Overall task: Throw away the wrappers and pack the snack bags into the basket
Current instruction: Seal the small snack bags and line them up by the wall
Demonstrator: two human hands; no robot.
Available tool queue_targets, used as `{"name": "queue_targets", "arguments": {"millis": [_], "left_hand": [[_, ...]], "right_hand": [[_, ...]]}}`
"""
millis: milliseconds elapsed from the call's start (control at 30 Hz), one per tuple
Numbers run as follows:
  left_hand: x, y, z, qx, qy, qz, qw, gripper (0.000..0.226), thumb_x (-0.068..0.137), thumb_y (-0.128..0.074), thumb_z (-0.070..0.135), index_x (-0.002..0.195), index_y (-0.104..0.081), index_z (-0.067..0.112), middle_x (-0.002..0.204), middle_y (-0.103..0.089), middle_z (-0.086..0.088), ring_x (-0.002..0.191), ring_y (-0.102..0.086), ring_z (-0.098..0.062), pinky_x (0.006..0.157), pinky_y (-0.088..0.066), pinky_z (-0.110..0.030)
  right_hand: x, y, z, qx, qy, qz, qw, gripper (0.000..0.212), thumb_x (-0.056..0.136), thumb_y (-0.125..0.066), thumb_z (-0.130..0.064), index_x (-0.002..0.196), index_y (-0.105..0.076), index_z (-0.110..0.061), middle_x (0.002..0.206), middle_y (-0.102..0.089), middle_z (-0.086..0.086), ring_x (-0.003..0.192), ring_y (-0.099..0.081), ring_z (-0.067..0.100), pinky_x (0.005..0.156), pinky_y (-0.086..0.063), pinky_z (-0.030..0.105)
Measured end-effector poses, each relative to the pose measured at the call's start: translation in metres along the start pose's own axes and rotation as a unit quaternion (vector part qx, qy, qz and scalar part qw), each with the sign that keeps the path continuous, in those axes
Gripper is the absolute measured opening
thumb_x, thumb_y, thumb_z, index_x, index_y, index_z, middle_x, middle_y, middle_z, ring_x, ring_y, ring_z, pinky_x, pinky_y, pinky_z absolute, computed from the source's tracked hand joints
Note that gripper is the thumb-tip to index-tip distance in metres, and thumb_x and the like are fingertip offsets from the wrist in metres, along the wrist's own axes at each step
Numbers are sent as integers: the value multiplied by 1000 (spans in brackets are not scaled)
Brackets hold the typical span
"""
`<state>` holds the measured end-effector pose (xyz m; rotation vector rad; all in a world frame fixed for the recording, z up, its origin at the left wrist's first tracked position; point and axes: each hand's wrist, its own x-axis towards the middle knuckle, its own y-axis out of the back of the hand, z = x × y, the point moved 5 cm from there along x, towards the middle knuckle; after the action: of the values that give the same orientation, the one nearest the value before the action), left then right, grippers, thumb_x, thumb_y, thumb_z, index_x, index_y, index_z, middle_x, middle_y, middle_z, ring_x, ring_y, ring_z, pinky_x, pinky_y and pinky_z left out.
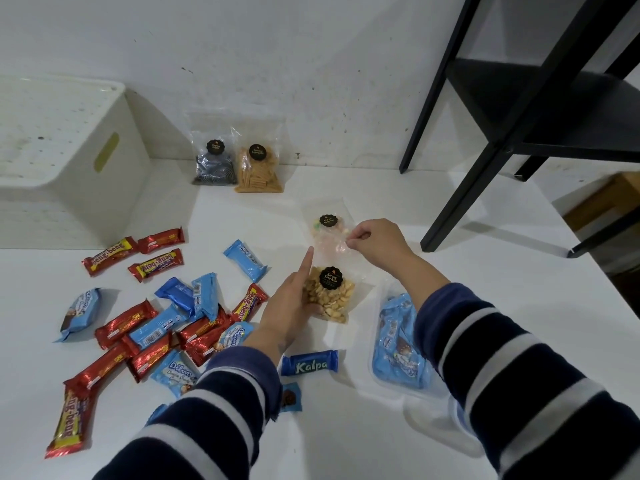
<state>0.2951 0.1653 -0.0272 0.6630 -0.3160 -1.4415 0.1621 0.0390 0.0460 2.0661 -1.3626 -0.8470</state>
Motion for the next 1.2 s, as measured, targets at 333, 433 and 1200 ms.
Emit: {"name": "queue_targets", "arguments": {"millis": [333, 433, 1200], "left_hand": [[-1, 1, 1, 22, -10, 8, 1000, 107, 82, -67, 10, 141, 12, 53, 131, -49, -3, 118, -49, -21, 94, -45, -42], [-1, 1, 1, 31, -11, 10, 999, 107, 83, -66, 10, 140, 13, 53, 131, -49, -2, 117, -49, -20, 94, -46, -44], [1, -3, -7, 37, -22, 14, 999, 115, 80, -69, 12, 127, 20, 68, 119, -51, 3, 101, -50, -13, 77, -43, -29]], "right_hand": [[4, -10, -9, -4, 22, 0, 1000, 12, 85, -63, -19, 74, -64, -22, 77, -54, -20, 78, -53, 9, 60, -37, 20], [3, -12, -11, -24, 25, -5, 999, 15, 85, -60, -20, 71, -60, -26, 88, -58, -14, 81, -55, 11, 66, -43, 24], [2, -20, -27, -28, 46, -10, 998, 6, 83, -59, -27, 83, -64, -27, 90, -64, -10, 87, -59, 11, 78, -52, 31]]}}
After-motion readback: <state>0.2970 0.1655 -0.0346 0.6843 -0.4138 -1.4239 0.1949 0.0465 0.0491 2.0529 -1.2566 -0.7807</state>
